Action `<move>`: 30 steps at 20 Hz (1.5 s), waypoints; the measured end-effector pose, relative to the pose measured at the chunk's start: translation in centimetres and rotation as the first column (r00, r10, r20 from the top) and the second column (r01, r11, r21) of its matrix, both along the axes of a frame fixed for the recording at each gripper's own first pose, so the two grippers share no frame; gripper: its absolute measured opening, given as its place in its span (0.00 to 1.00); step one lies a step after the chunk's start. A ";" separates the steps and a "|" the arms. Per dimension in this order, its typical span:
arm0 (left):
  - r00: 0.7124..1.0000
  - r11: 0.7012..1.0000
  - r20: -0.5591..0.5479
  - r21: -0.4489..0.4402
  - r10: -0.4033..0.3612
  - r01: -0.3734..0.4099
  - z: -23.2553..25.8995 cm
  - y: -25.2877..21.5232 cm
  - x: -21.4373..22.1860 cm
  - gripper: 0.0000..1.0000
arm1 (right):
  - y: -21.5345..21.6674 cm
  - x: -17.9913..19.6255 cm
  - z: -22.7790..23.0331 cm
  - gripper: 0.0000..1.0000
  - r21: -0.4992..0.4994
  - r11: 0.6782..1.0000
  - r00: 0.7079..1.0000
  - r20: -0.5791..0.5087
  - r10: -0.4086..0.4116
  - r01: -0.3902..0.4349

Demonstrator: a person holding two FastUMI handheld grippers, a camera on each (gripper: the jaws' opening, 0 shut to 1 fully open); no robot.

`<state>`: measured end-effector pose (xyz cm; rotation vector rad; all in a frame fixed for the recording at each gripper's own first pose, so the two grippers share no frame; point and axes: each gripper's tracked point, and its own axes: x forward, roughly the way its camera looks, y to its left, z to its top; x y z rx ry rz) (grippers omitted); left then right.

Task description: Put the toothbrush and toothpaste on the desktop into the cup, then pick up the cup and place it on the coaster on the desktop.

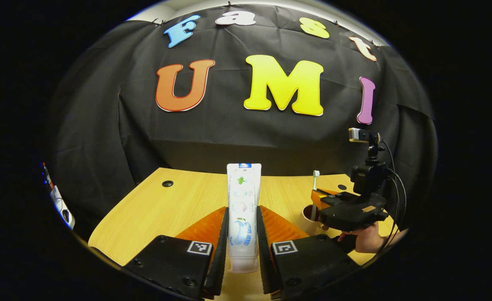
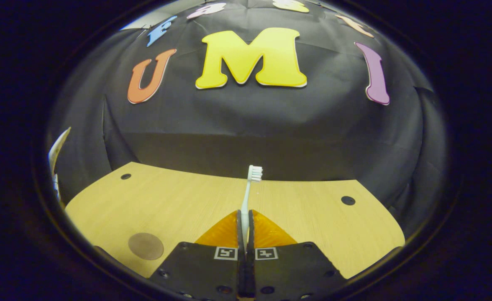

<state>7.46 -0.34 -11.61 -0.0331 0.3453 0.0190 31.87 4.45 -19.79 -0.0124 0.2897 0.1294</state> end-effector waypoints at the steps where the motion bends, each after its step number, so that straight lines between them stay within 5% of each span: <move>1: 1.000 1.000 -0.001 0.004 0.000 0.000 0.0 -0.1 0.0 0.39 | -0.2 0.0 -0.4 0.01 0.004 1.000 1.000 -0.003 -0.003 0.003; 7: 1.000 1.000 0.014 0.018 -0.015 0.015 0.8 -1.5 0.3 0.38 | 0.0 -1.2 -0.3 0.08 0.025 1.000 1.000 -0.012 0.011 -0.011; 9: 1.000 1.000 0.023 0.010 -0.015 0.015 1.1 -1.8 0.6 0.38 | -0.1 -1.7 0.4 0.22 0.038 0.999 1.000 -0.005 0.015 -0.014; 18: 0.984 0.997 0.163 -0.016 -0.076 0.080 2.9 -5.4 4.7 0.38 | -3.0 -4.3 4.3 0.46 0.074 0.997 1.000 0.009 0.007 -0.008; 19: 0.980 0.996 0.181 -0.025 -0.083 0.089 2.7 -6.2 5.6 0.38 | -3.8 -4.6 4.4 0.58 0.069 0.998 1.000 -0.003 -0.001 0.001; 21: 0.970 0.992 0.217 -0.039 -0.106 0.117 1.9 -8.2 7.3 0.38 | -5.8 -5.3 4.8 0.68 0.071 0.997 1.000 0.000 -0.013 0.012; 25: 0.943 0.983 0.296 -0.051 -0.155 0.178 -0.5 -12.7 10.2 0.39 | -9.8 -6.2 3.9 0.81 0.053 0.997 0.999 -0.012 -0.049 0.050; 30: 0.930 0.971 0.311 -0.069 -0.197 0.229 -4.6 -16.2 12.2 0.39 | -13.1 -7.4 0.8 0.85 0.042 0.996 0.995 -0.071 -0.075 0.078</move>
